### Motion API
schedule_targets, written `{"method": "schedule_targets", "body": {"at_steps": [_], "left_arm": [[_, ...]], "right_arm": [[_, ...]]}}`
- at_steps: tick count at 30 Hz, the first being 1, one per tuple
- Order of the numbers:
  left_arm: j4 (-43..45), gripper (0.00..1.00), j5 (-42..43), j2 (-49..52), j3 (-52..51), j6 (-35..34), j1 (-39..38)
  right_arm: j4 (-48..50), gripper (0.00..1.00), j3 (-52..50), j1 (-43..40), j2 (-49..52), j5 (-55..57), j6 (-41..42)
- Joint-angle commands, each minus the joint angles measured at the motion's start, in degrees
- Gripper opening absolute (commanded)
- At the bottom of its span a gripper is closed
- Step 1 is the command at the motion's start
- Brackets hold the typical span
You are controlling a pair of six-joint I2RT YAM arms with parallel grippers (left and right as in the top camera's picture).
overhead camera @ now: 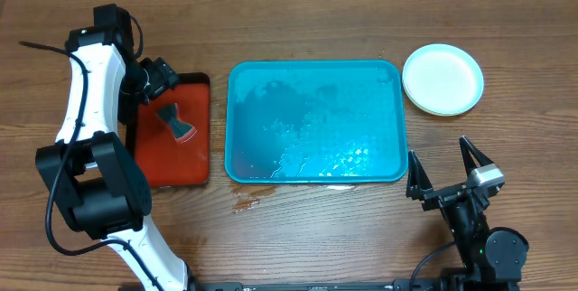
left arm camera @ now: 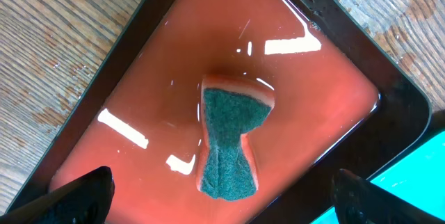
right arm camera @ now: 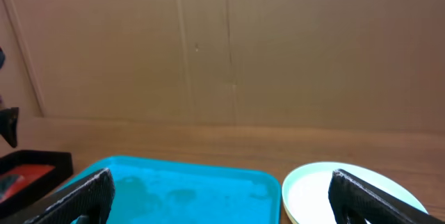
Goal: Clean dirty plates on tray and stack at the side
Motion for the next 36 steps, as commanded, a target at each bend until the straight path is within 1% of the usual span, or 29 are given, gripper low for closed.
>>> {"method": "schedule_targets", "body": {"at_steps": [1,4,10,12,36], "left_arm": [[0.1,1.00,0.1,-0.1,0.6,0.1,-0.3],[0.1,1.00,0.1,-0.1,0.6,0.1,-0.3],[0.1,1.00,0.1,-0.1,0.6,0.1,-0.3],[0.1,1.00,0.1,-0.1,0.6,0.1,-0.3],[0.1,0.99,0.1,-0.1,0.6,0.1,-0.3]], "right_arm": [[1.9,1.00,-2.3,0.2,-0.6,3.4,1.3],[1.7,1.00,-2.4,0.4,-0.6,8.0,4.4],[-3.3,1.00,-2.4,0.4,-0.6,12.3,4.4],[-6.3,1.00,-2.4,0.4,-0.6,12.5,4.3],[-6.3,1.00,-2.4,0.3,-0.6,12.5,4.4]]}}
